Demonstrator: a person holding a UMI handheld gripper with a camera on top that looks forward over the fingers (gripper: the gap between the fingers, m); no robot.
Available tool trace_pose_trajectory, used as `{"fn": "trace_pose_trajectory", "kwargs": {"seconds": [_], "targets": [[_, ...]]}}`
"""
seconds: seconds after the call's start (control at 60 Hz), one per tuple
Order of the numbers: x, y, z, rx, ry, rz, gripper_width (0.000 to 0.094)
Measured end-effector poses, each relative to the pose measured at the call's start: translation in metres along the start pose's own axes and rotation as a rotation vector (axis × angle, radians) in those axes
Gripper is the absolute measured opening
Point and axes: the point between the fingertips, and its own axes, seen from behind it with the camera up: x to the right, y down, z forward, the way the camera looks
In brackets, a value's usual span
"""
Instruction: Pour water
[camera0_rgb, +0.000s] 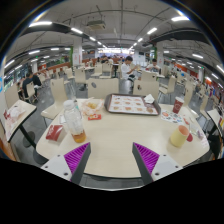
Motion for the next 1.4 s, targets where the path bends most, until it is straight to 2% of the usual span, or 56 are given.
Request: {"fn": "trace_pose_trajectory", "kwargs": {"seconds": [0.3,0.467,0.667,0.733,0.767,0.783,0.967,1.183,1.4], "targets": [[-0.14,-0.008,0.073,0.093,-0.123,0.009,0.0848],[-0.159,-0.029,0.126,0.159,-0.077,-0.002,0.0849],[-0.163,-0.033,0.18,0.166,-0.043,-0.013,0.0825],[-0.167,-0.037,0.189,0.176,-0.048,-0.028,0.0722],[-0.167,-0.04,0.192,0.188,-0.045,-0.037,0.0632],[-0.165,-0.042,0.194,0.193,-0.037,-0.042,0.0559],[-0.164,-0.043,0.197,0.177,-0.05,-0.044,0.0449],[-0.143,-0.064,0.16,0.142,-0.088,0.07,0.0448],[-0.07,-0.123,0.092,0.197,-0.196,0.399,0.0446]]}}
